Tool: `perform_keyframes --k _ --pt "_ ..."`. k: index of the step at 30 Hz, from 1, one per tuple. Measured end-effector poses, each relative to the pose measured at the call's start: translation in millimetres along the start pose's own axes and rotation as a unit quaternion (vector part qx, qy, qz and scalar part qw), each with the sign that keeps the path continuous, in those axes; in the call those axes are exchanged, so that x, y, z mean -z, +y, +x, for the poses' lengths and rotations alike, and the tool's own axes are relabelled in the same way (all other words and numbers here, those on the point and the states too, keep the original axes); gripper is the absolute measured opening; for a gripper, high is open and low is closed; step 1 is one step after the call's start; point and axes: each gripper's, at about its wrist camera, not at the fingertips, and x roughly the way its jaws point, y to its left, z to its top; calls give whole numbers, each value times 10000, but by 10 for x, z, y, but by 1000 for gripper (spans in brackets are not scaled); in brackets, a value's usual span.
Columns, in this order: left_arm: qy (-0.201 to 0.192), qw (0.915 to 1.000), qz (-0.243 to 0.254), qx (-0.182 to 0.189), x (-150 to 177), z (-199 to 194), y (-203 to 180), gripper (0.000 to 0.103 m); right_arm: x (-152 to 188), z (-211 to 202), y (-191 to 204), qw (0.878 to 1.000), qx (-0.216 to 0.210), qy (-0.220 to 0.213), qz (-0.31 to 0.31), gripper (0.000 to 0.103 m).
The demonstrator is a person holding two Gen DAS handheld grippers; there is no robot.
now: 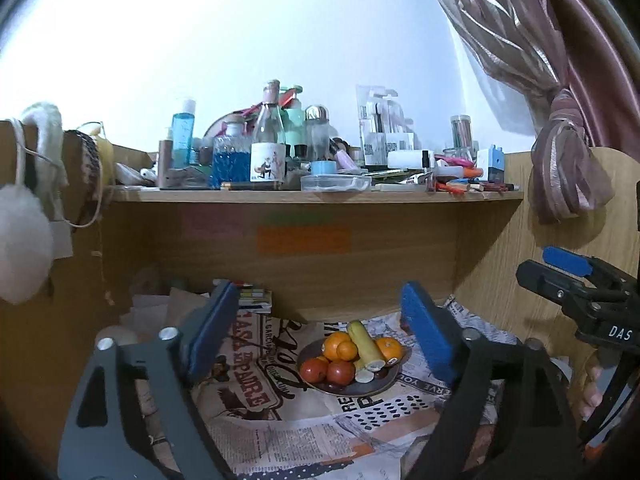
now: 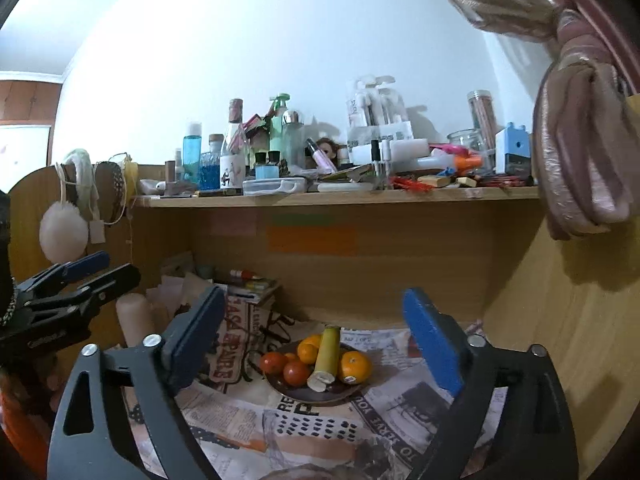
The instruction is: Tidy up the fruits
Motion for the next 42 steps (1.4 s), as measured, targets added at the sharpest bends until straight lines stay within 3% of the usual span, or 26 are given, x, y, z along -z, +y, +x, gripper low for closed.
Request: perform_keyframes --k 1,5,42 --pt "-13 10000 13 -20 10 -34 -14 93 8 -22 2 10000 30 -29 15 102" --pt "-93 9999 22 -130 49 -122 -47 101 39 -96 19 9999 116 -109 22 103" --pt "23 10000 0 29 115 -13 -124 103 103 -78 15 9994 356 -28 15 103"
